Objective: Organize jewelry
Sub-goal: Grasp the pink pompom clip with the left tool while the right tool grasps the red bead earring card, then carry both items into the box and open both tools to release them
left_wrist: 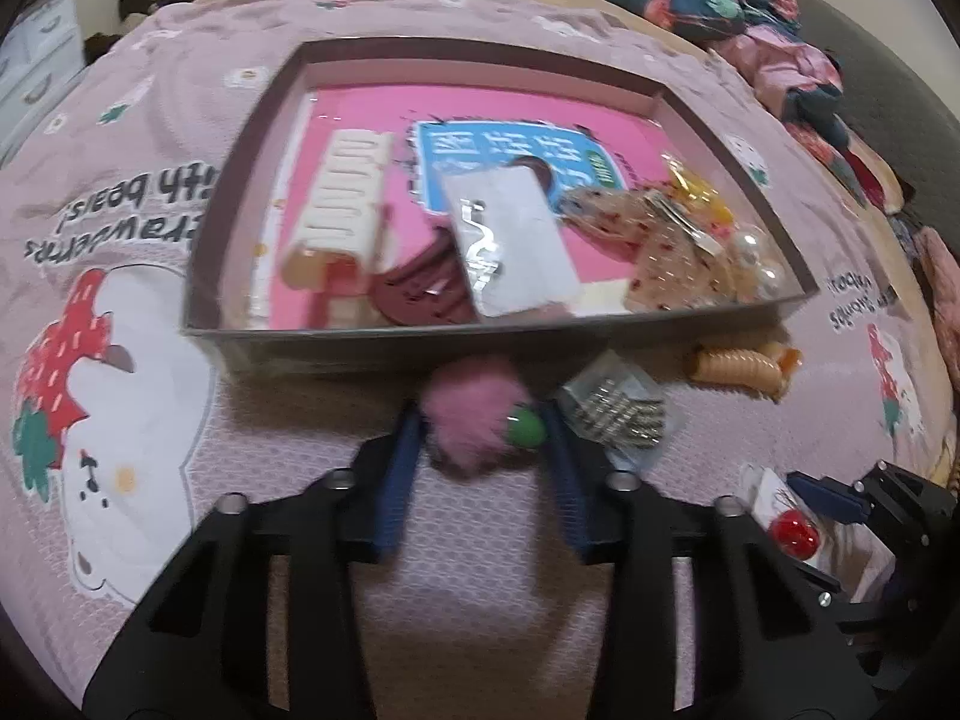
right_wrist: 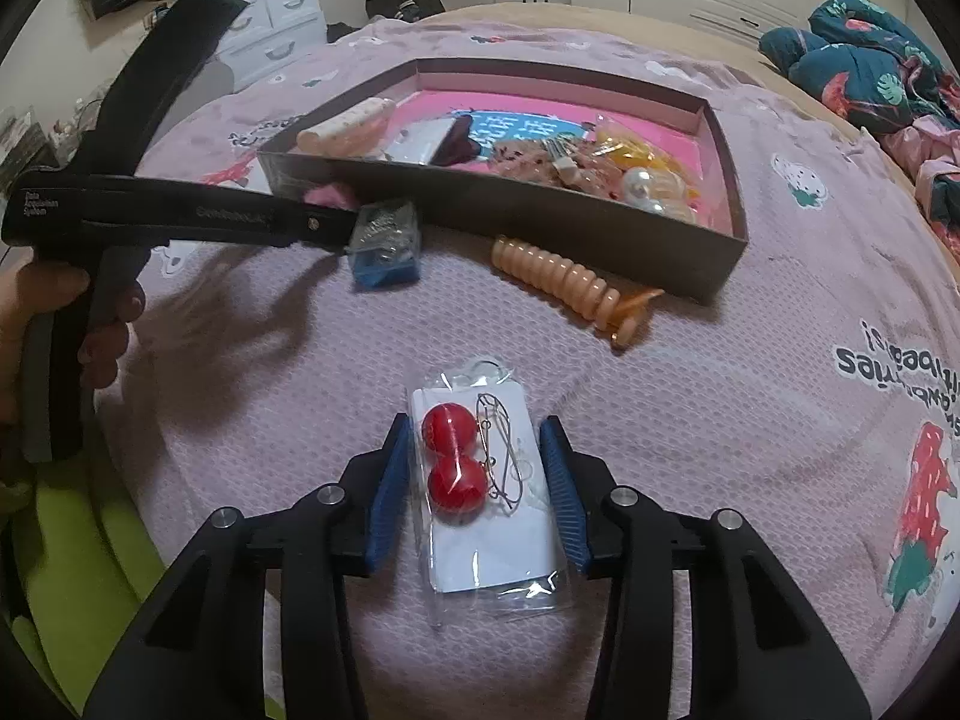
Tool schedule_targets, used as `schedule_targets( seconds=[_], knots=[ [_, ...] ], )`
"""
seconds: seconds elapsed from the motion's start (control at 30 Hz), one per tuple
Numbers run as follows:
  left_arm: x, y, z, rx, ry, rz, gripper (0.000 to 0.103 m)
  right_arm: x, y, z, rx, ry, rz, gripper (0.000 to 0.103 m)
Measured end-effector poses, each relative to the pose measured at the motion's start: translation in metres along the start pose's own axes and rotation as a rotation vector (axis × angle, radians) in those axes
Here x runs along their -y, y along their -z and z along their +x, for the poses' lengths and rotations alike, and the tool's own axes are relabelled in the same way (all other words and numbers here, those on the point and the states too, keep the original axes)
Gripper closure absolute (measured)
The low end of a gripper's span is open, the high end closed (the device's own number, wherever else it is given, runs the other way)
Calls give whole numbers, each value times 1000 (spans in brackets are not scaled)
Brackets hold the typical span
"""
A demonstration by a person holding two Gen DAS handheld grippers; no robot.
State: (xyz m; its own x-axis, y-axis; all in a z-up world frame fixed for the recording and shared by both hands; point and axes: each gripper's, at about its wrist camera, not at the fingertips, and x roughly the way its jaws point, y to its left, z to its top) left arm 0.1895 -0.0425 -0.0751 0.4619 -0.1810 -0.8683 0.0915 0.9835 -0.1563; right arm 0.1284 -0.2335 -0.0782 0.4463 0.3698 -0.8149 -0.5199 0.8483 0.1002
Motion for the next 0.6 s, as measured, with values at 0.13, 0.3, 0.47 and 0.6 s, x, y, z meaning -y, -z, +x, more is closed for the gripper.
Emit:
schedule_targets(
  seconds=[0.13,0.3,0.47,0.6],
  knots=[
    [2,2,-1,-2,-4,11,77,-6,-3,-1,7,-22,-8,63],
    [-3,7,-8,0,22,-13,79,-15,-9,-4,17,-41,-27,63],
    [-7,11,-17,8,32,-22,79,-21,-17,-7,30,-49,-40,63],
    [-12,13,-28,28,33,-37,79,-26,-23,-10,37,-53,-50,63]
  ],
)
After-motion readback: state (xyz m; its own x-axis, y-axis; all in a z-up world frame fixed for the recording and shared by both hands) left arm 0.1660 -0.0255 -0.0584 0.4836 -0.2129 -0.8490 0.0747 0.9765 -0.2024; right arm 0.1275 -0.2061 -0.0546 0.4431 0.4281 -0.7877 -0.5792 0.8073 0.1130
